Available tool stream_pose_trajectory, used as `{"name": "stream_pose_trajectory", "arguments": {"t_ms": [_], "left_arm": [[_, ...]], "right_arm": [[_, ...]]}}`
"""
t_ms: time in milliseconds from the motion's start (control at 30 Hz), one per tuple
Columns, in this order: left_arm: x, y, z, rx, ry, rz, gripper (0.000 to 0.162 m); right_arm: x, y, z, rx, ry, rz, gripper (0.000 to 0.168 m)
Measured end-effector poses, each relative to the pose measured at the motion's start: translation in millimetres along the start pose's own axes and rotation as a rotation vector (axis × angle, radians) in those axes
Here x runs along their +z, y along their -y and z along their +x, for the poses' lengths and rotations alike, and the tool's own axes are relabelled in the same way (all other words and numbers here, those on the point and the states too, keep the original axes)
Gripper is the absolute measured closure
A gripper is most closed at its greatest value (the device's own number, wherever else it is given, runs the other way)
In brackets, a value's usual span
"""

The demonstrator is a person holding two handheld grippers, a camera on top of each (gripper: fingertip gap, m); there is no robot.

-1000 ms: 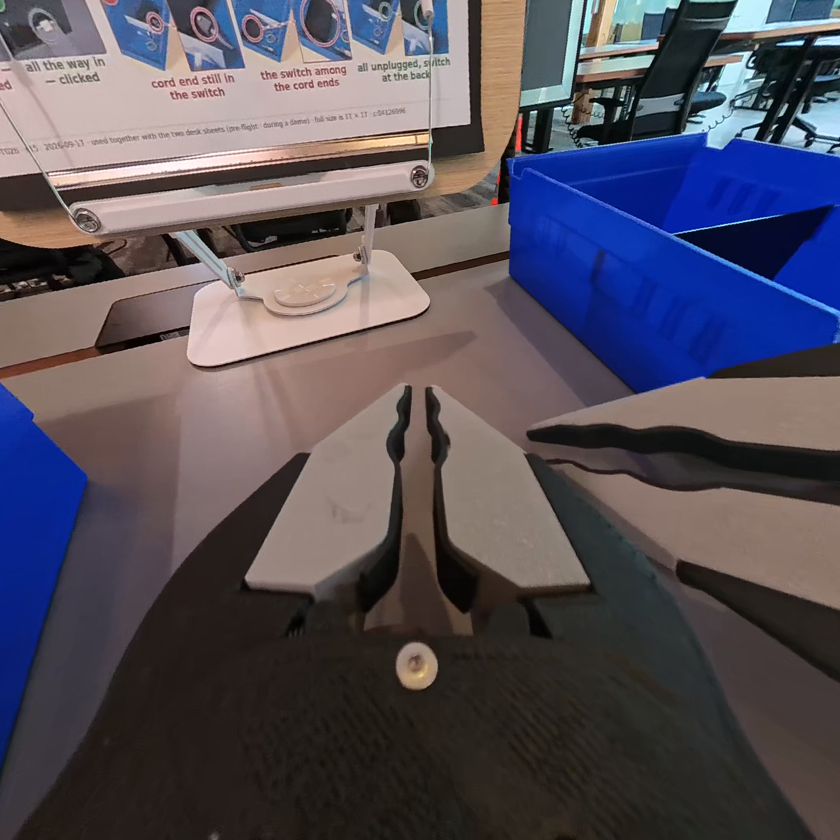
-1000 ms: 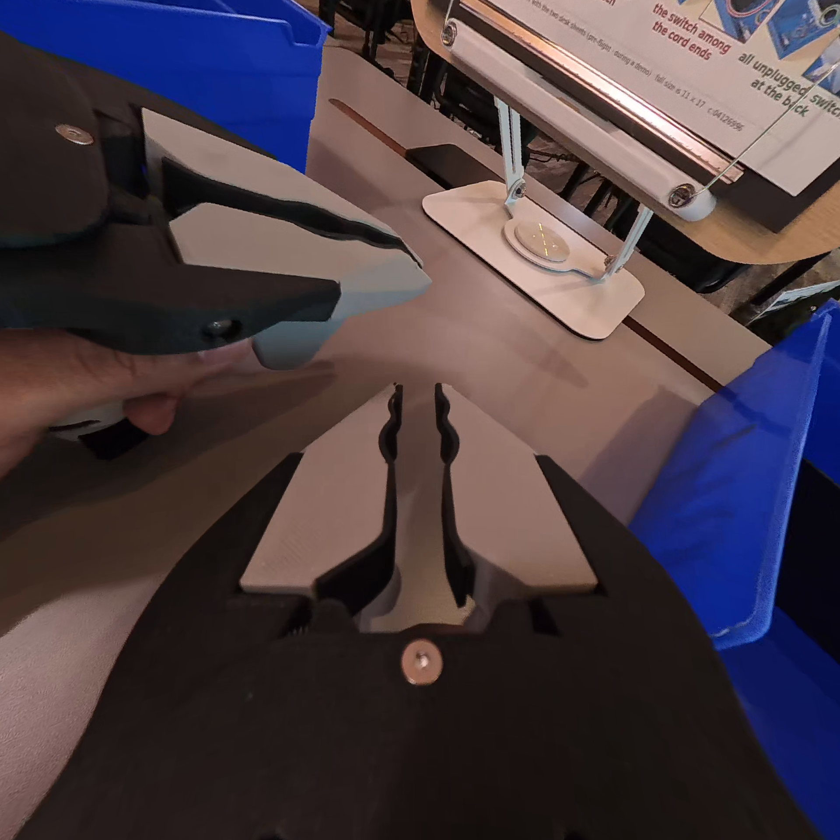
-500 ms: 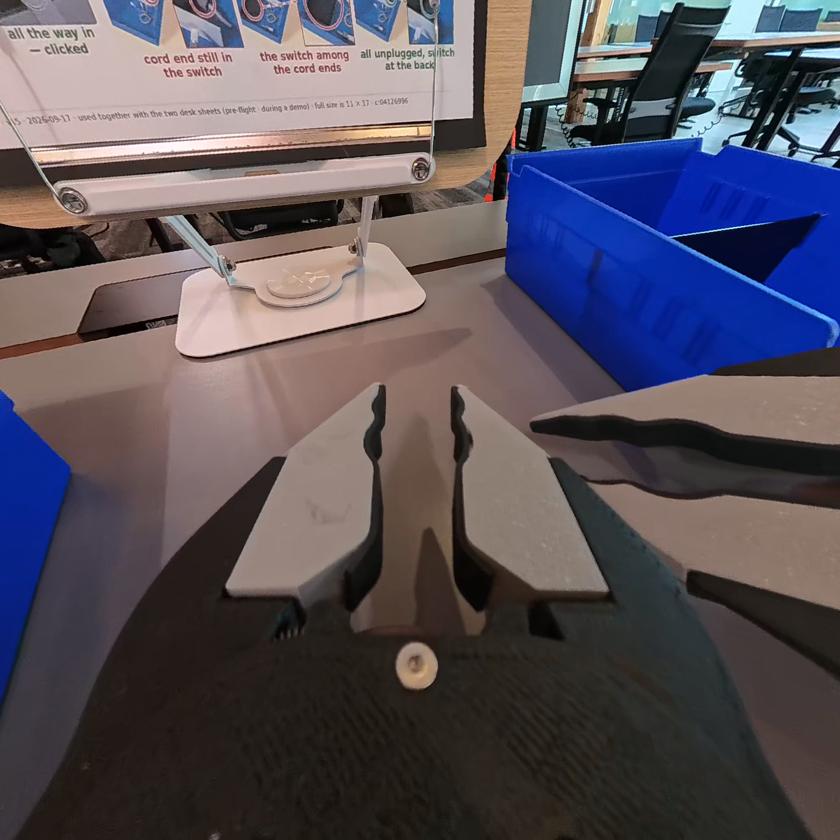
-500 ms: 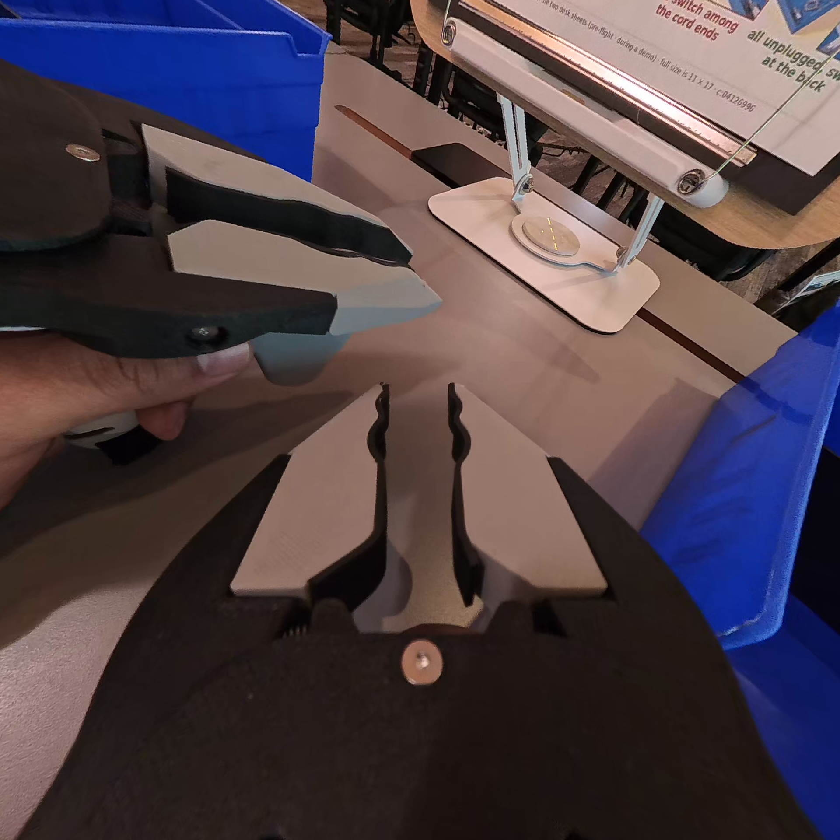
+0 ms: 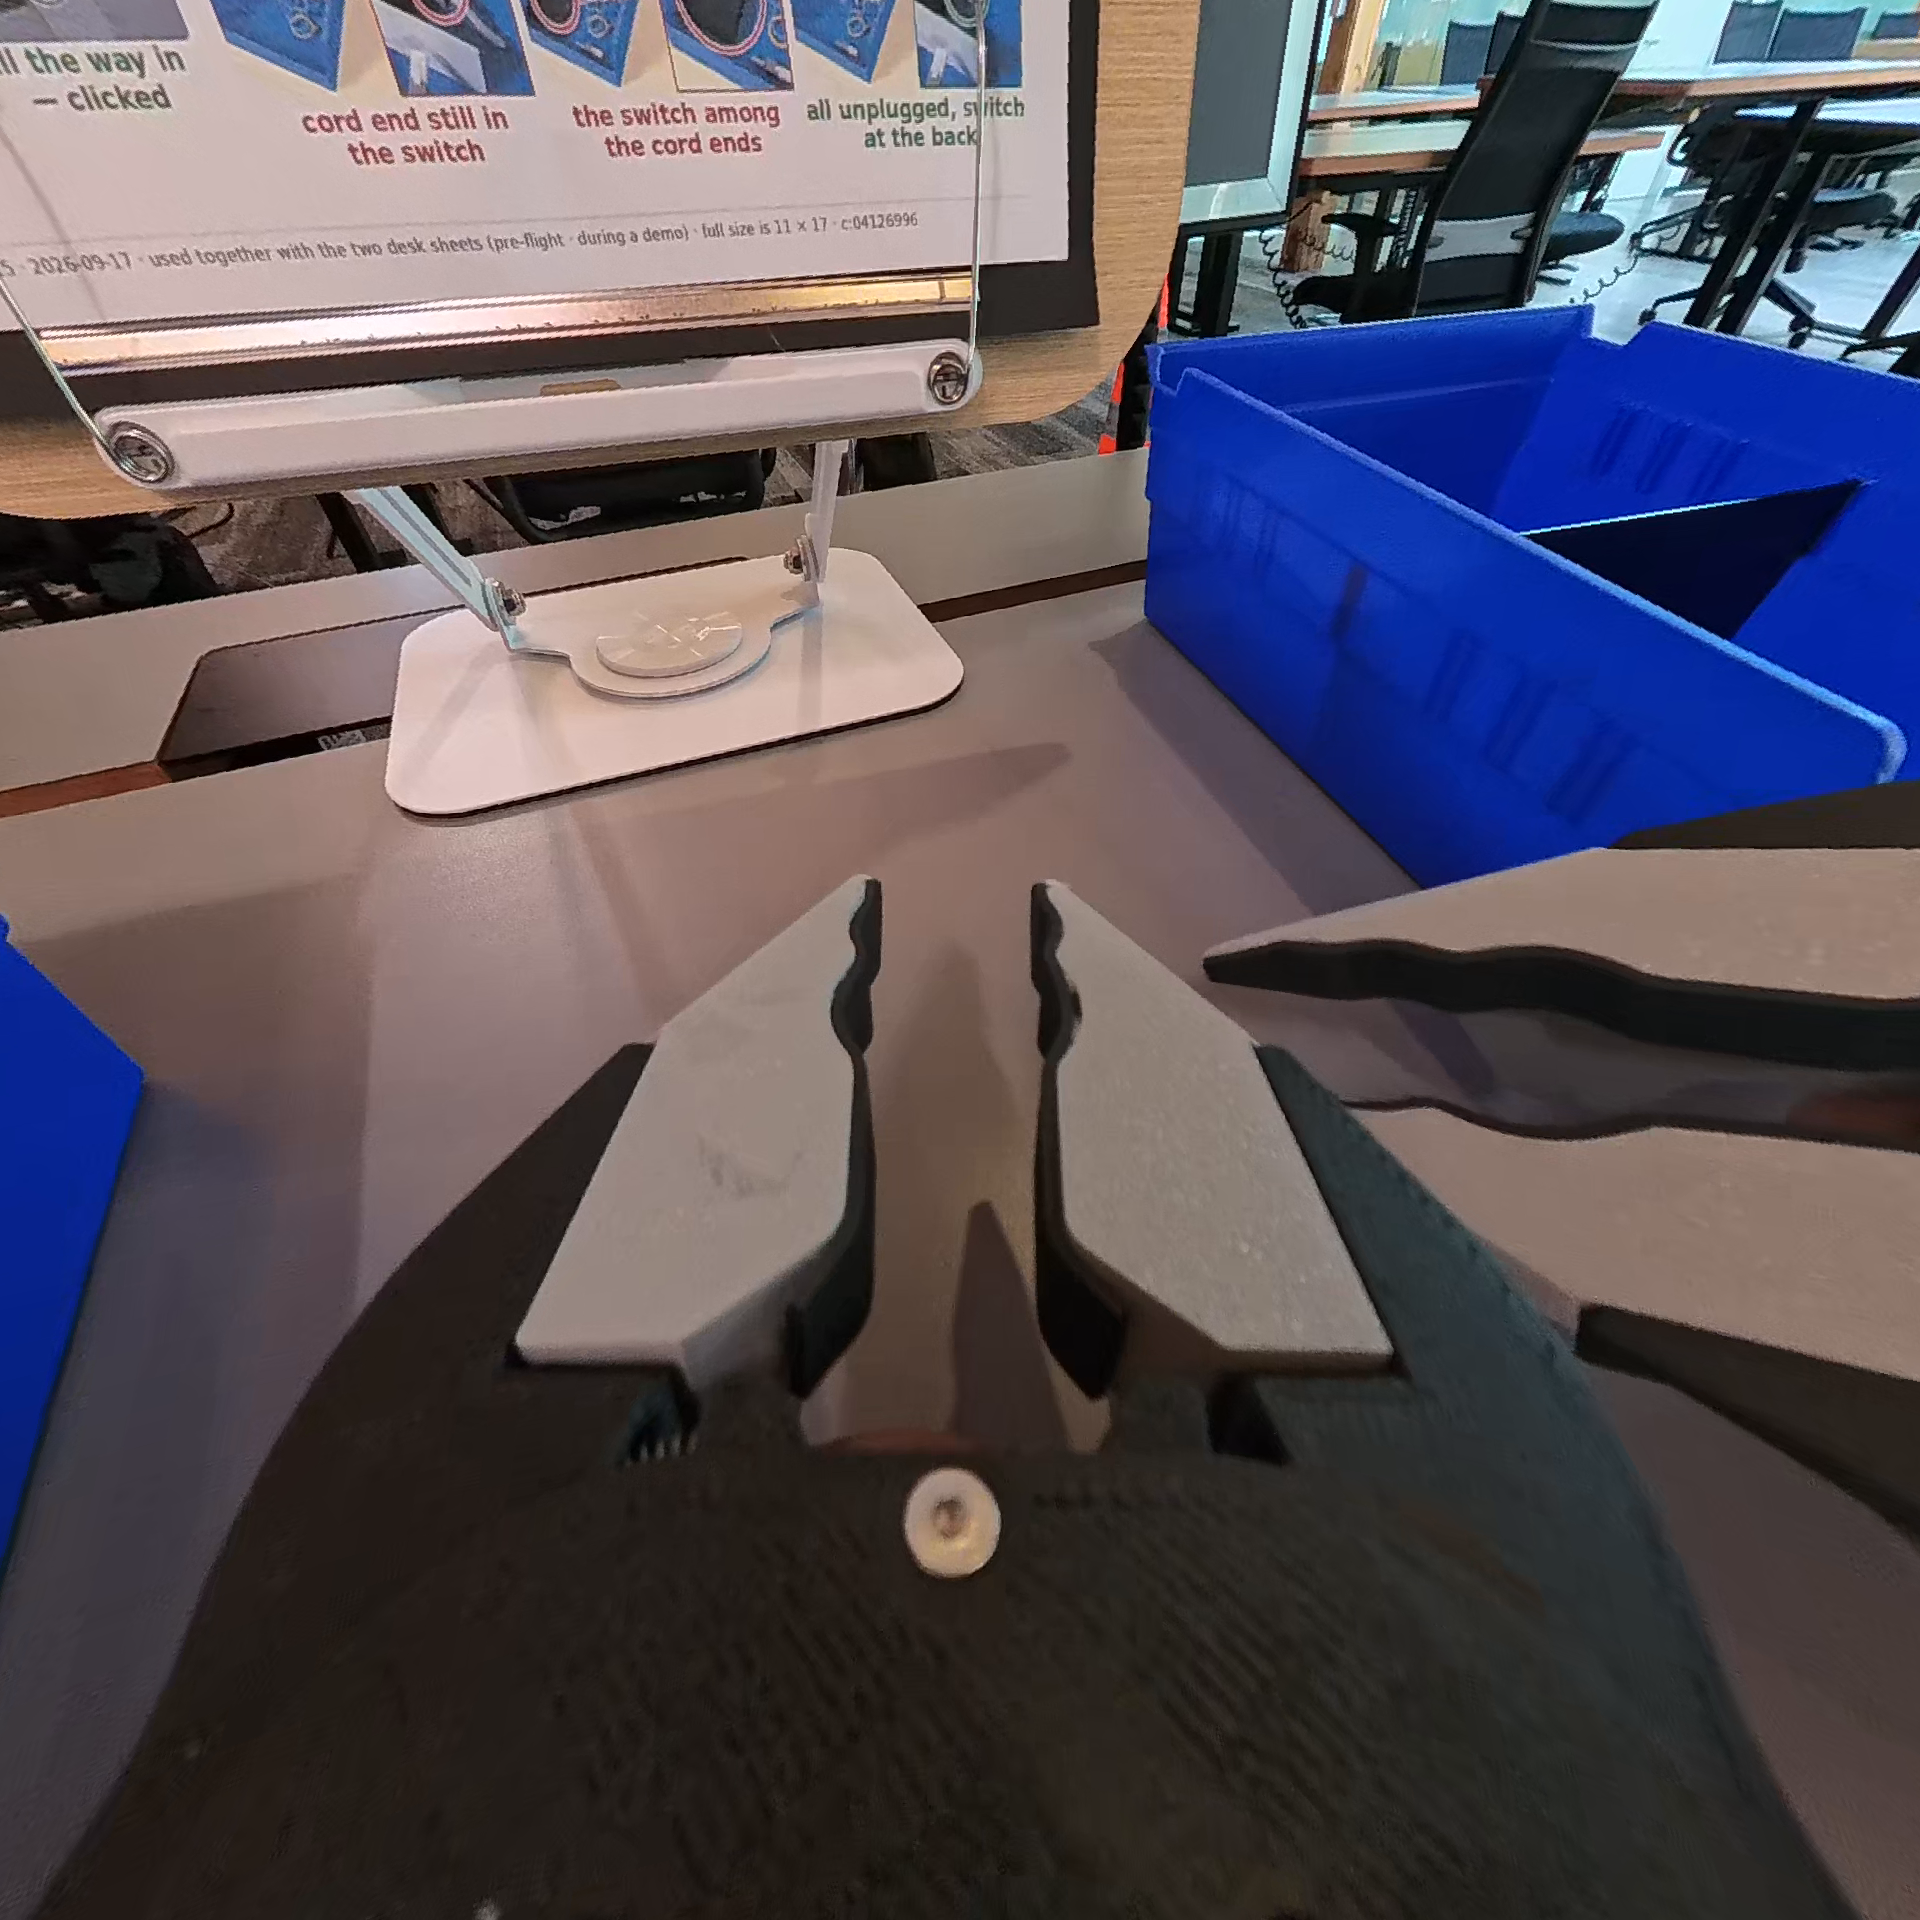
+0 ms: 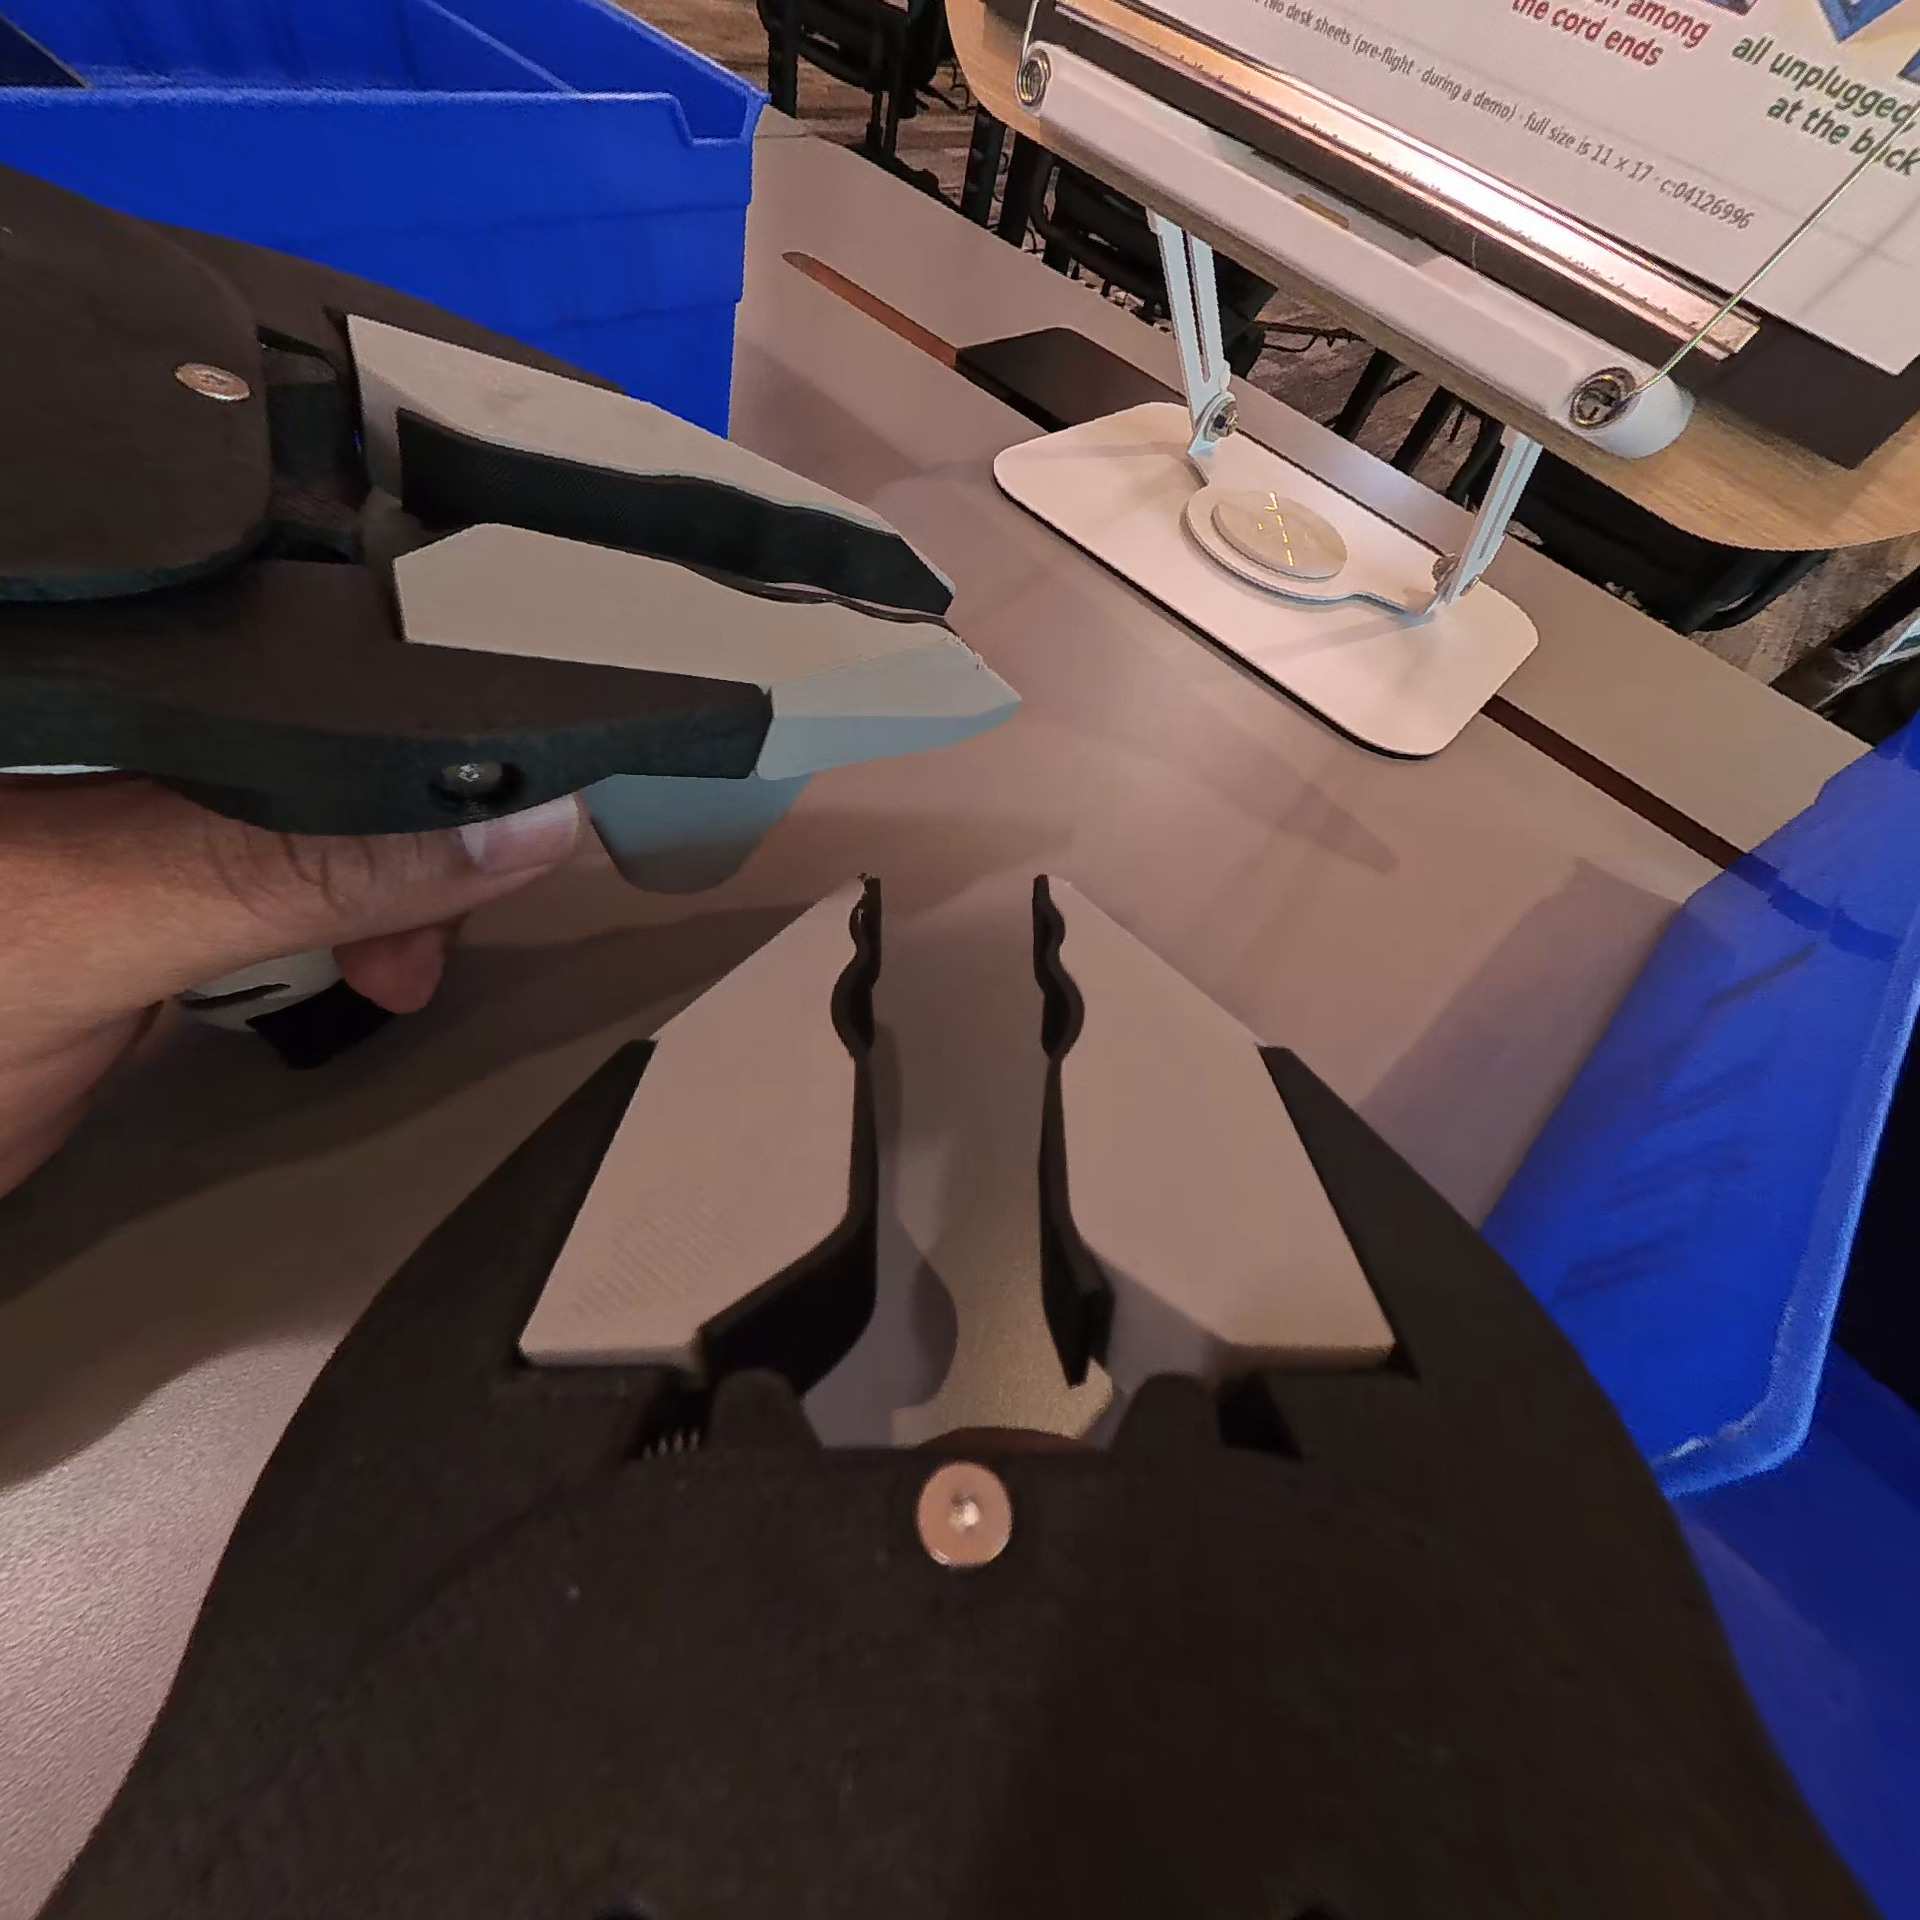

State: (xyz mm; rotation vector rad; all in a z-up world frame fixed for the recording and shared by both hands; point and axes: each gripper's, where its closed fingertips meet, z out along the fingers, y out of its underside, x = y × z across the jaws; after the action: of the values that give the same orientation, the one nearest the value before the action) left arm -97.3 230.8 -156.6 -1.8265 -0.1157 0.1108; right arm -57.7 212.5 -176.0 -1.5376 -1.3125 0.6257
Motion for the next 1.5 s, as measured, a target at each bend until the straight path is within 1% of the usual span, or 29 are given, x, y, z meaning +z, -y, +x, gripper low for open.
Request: {"name": "stream_pose_trajectory", "arguments": {"t_ms": [333,433,1500], "left_arm": [[0.3,-0.5,1.3,0.004,-0.004,-0.004,0.135],[0.1,-0.4,1.2,0.002,-0.005,-0.003,0.135],[1.1,-1.5,4.0,0.010,-0.017,-0.012,0.134]], "right_arm": [[-0.9,1.4,-1.3,0.003,0.010,0.007,0.140],[-0.8,1.3,-1.9,-0.001,0.011,0.007,0.136],[0.3,-0.7,-7.9,-0.012,0.036,-0.003,0.136]]}}
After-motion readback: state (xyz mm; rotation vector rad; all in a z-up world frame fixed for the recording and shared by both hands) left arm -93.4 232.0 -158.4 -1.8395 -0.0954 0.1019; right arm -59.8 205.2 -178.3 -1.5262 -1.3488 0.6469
